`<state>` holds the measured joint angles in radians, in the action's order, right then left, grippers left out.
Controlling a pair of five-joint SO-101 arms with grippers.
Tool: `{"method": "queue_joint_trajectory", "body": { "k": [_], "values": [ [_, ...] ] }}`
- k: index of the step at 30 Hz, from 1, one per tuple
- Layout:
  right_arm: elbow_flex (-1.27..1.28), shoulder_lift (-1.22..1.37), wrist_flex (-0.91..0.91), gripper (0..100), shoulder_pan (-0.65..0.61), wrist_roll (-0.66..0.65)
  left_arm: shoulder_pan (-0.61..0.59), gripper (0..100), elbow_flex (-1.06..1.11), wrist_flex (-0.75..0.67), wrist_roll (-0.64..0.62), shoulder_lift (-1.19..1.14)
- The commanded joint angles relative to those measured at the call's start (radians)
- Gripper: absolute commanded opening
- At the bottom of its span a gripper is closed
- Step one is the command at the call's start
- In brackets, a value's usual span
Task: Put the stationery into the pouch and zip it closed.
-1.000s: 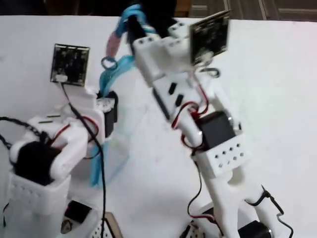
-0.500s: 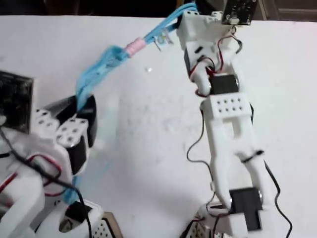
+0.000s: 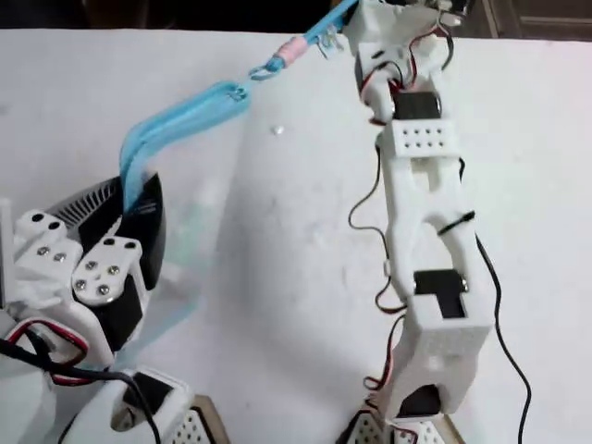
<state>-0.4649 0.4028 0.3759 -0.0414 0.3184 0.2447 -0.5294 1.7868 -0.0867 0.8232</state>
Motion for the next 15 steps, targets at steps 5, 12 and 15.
{"method": "queue_joint_trajectory", "body": {
  "k": [5, 12, 15],
  "values": [
    [-0.322, 0.015, 0.414, 1.8, 0.021, -0.077, -0.007, 2, -0.064, -0.002, 0.008, 0.045],
    [-0.5, -0.131, 0.862, 14.3, -0.111, -0.252, -0.007, 2, -0.064, -0.002, 0.008, -0.015],
    [-0.516, -0.194, 1.001, 37.0, -0.163, -0.267, -0.007, 2, -0.051, -0.003, 0.008, -0.05]
  ]
}}
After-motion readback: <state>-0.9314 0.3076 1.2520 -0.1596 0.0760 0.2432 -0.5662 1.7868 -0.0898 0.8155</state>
